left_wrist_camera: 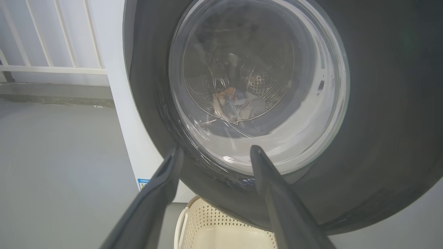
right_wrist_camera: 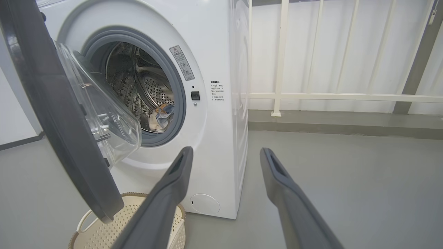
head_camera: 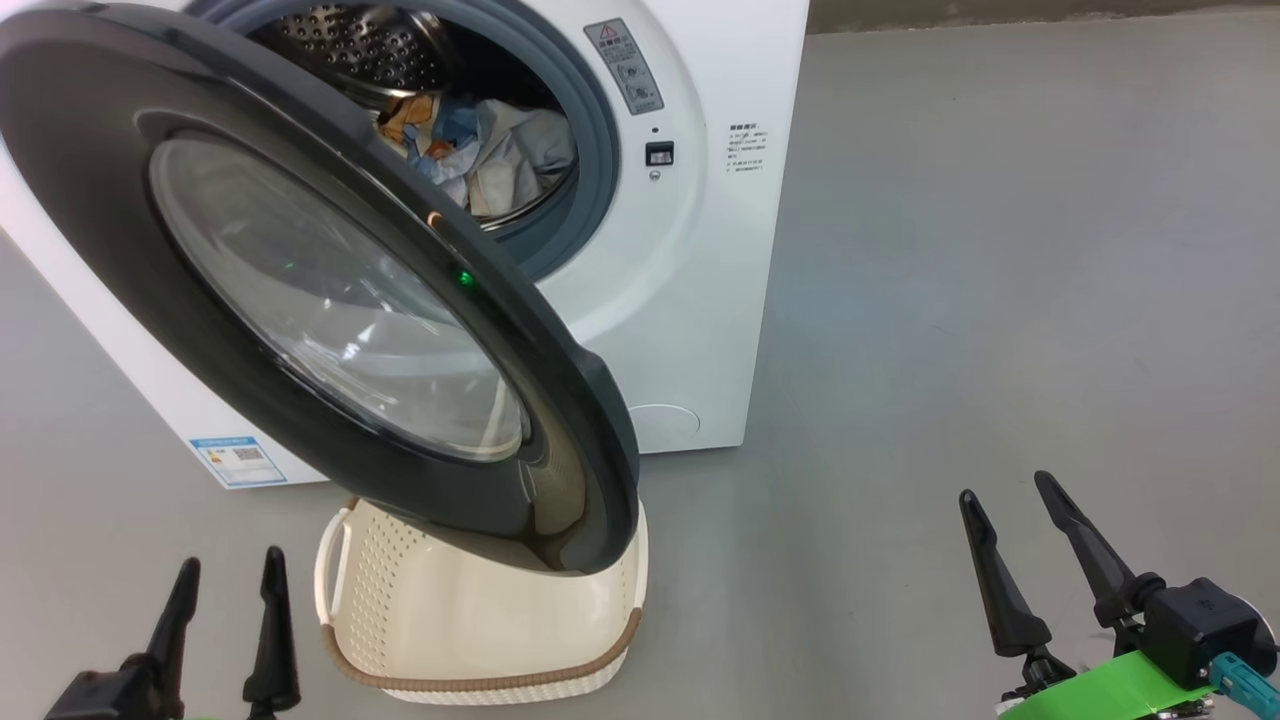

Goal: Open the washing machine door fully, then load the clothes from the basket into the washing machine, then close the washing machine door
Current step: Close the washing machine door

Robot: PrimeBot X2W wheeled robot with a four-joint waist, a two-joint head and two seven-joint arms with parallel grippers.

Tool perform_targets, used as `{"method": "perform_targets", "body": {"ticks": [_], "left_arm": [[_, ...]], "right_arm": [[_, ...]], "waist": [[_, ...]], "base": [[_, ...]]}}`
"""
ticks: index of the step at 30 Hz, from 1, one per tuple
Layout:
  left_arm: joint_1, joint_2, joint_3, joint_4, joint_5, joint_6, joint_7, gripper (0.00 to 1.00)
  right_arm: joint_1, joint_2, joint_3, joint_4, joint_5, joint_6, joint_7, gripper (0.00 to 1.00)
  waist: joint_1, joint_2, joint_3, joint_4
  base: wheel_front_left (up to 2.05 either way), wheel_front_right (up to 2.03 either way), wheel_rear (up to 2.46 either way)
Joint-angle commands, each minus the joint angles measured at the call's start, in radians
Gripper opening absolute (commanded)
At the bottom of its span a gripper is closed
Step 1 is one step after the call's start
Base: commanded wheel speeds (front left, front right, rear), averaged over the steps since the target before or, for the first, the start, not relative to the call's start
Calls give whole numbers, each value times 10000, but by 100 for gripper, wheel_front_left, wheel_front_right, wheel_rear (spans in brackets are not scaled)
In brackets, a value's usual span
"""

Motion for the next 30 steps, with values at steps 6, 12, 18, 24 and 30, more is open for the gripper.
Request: {"method": "perform_targets", "body": {"ticks": [6, 12, 18, 24, 30], "left_arm": [[-43, -119, 664, -388, 288, -88, -90, 100], [-68, -186, 640, -483, 307, -100, -91, 100], [-63, -168, 642, -560, 253, -101, -91, 100], [-30, -167, 663, -614, 238, -102, -91, 100], [5, -175, 601, -619, 216, -102, -91, 100]], "right_arm": [[6, -56, 111, -176, -23, 16, -48, 100], [-30, -50, 68, -152, -46, 16, -48, 72], [-32, -50, 45, -128, -107, 16, -48, 0], [-101, -35, 41, -86, -118, 16, -48, 0], [-362, -85, 226, -361, -140, 16, -48, 0]], "waist": [[0, 0, 91, -4], [0, 0, 173, -2], [0, 0, 187, 20], [0, 0, 188, 78], [0, 0, 164, 169]], "base": [[0, 0, 0], [0, 0, 0], [0, 0, 0], [0, 0, 0], [0, 0, 0]]}}
